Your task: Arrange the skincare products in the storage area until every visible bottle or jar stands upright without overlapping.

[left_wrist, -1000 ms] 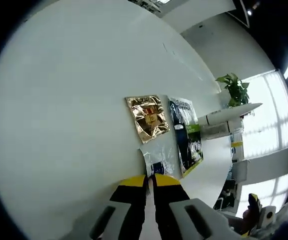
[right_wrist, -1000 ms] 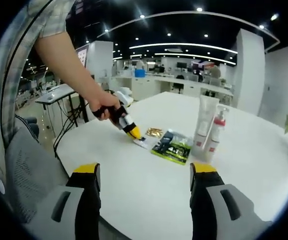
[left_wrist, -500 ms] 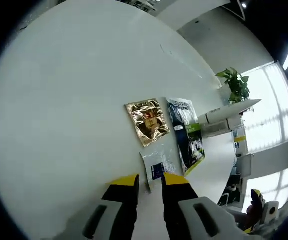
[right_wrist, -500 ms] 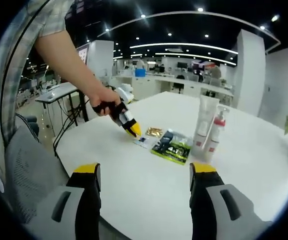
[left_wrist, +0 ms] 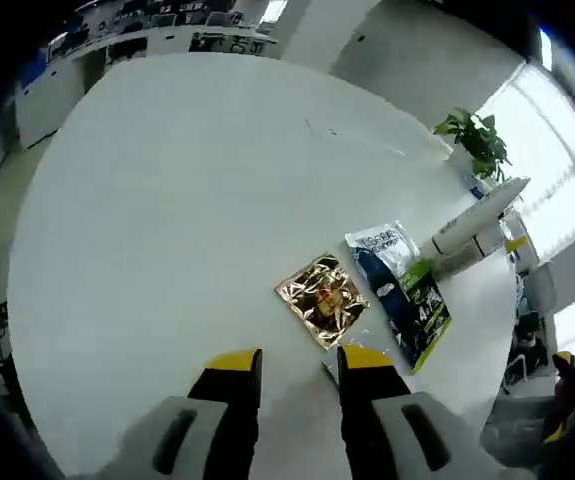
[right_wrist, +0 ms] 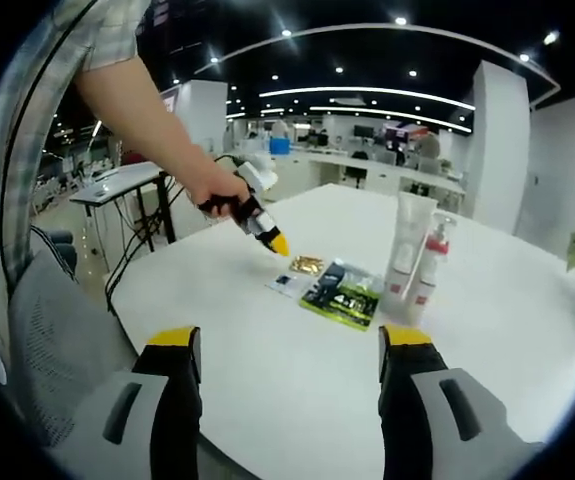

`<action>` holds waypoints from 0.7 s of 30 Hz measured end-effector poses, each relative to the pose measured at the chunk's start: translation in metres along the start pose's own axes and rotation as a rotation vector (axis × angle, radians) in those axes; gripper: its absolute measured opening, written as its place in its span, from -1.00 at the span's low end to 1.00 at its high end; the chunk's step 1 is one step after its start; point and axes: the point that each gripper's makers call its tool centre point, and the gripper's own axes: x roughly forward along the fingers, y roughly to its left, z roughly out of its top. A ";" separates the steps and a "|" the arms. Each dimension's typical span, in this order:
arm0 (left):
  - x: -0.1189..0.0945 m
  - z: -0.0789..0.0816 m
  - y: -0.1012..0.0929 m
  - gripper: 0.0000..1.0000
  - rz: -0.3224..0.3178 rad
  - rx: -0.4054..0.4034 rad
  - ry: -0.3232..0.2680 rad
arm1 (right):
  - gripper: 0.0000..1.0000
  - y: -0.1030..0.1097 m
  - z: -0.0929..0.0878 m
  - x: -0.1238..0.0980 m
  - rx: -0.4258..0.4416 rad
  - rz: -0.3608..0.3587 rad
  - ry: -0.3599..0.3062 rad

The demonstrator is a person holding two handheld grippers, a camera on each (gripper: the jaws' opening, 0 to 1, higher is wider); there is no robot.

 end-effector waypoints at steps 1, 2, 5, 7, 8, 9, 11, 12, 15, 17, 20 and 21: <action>0.003 0.006 -0.001 -0.19 0.028 0.117 0.003 | 0.39 -0.001 0.000 0.000 0.001 -0.002 0.002; 0.006 0.009 0.000 -0.11 0.047 0.187 0.010 | 0.39 -0.001 -0.001 0.000 0.002 -0.002 0.004; 0.014 0.017 -0.007 -0.05 0.045 0.362 0.031 | 0.39 -0.001 -0.001 0.001 -0.001 -0.004 0.008; 0.020 0.021 -0.013 -0.05 0.022 0.436 0.050 | 0.39 -0.001 -0.001 0.000 -0.002 -0.005 0.008; 0.023 0.022 -0.012 -0.05 0.015 0.488 0.073 | 0.39 -0.001 -0.001 0.001 -0.001 -0.005 0.007; 0.024 0.022 -0.011 -0.05 0.010 0.523 0.093 | 0.39 -0.002 -0.002 0.001 -0.001 -0.006 0.009; 0.027 0.024 -0.009 -0.05 0.007 0.565 0.122 | 0.39 -0.001 -0.002 0.001 -0.003 -0.005 0.012; 0.028 0.026 -0.008 -0.05 0.000 0.583 0.134 | 0.39 -0.001 -0.002 0.001 -0.002 -0.004 0.012; 0.032 0.030 -0.012 -0.05 -0.020 0.624 0.148 | 0.39 -0.001 -0.003 0.001 -0.002 -0.003 0.015; 0.034 0.030 -0.015 -0.05 -0.033 0.665 0.161 | 0.39 -0.001 -0.003 0.001 -0.002 -0.003 0.015; 0.036 0.026 -0.015 -0.07 -0.038 0.731 0.207 | 0.39 -0.002 -0.002 0.001 -0.001 -0.007 0.011; 0.037 0.025 -0.017 -0.08 -0.051 0.731 0.212 | 0.39 -0.002 -0.002 0.001 0.001 -0.009 0.012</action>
